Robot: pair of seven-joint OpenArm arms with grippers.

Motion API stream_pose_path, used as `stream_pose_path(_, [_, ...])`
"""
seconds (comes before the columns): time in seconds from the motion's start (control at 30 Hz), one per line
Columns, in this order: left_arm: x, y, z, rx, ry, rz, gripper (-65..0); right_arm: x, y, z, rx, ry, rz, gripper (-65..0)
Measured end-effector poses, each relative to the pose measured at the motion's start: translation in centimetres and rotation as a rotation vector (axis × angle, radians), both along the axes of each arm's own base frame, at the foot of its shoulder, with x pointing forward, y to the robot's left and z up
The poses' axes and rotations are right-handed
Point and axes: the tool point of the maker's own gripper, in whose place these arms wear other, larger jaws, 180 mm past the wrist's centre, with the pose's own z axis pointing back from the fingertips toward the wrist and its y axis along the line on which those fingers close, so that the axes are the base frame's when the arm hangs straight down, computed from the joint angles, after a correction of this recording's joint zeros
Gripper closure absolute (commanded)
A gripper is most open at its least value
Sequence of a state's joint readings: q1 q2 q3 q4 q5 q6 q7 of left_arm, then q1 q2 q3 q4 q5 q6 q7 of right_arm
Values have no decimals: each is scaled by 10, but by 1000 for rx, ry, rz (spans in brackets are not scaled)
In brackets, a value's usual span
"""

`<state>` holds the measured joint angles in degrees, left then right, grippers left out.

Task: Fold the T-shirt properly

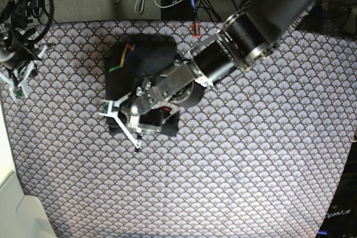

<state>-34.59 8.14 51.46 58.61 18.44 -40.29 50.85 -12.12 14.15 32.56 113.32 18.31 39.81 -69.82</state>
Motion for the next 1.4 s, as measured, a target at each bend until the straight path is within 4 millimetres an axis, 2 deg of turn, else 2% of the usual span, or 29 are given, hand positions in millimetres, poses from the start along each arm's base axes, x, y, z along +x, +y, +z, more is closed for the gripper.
stream_pose_path(0.07, [1, -1, 3, -1, -7, -2, -119, 0, 1, 0, 1, 1, 3, 0])
stream_pose_path(0.23, [5, -1, 5, 7, -26, -4, -498, 0, 1, -1, 1, 1, 4, -1])
stream_pose_path(0.33, [6, -1, 10, -10, -30, 5, -647, 0, 1, 0, 2, 1, 4, -1])
stream_pose_path(0.4, [12, -5, 27, -82, -44, 31, -650, 0, 1, 0, 1, 1, 3, -1])
stream_pose_path(0.5, [24, -11, 65, -234, -83, 99, -650, 1, 1, 0, 1, -2, 3, -1])
stream_pose_path(0.57, [36, -1, 94, -356, -109, 175, -650, 4, 2, 2, 1, -10, 4, -1])
stream_pose_path(0.67, [63, 37, 127, -451, -177, 316, -650, 5, 2, 3, 0, -13, 7, -1])
stream_pose_path(0.73, [75, 70, 137, -490, -199, 432, -650, 9, 9, 2, 5, -13, 32, -1])
stream_pose_path(0.83, [77, 128, 126, -513, -170, 626, -650, 19, 41, -2, 61, -16, 129, -1])
stream_pose_path(0.97, [69, 229, 104, -453, -191, 881, -650, 25, 74, -9, 54, 16, 257, -1])
stream_pose_path(1.03, [51, 285, 97, -412, -204, 1034, -650, 32, 99, -10, 73, 15, 334, -1])
stream_pose_path(1.17, [4, 367, 86, -305, -234, 1221, -650, 49, 128, 0, 78, -24, 423, 0])
stream_pose_path(1.27, [-32, 412, 77, -203, -240, 1308, -650, 52, 150, 0, 118, -37, 459, 0])
stream_pose_path(1.4, [-72, 444, 72, -131, -250, 1370, -650, 51, 165, -2, 144, -35, 480, -1])
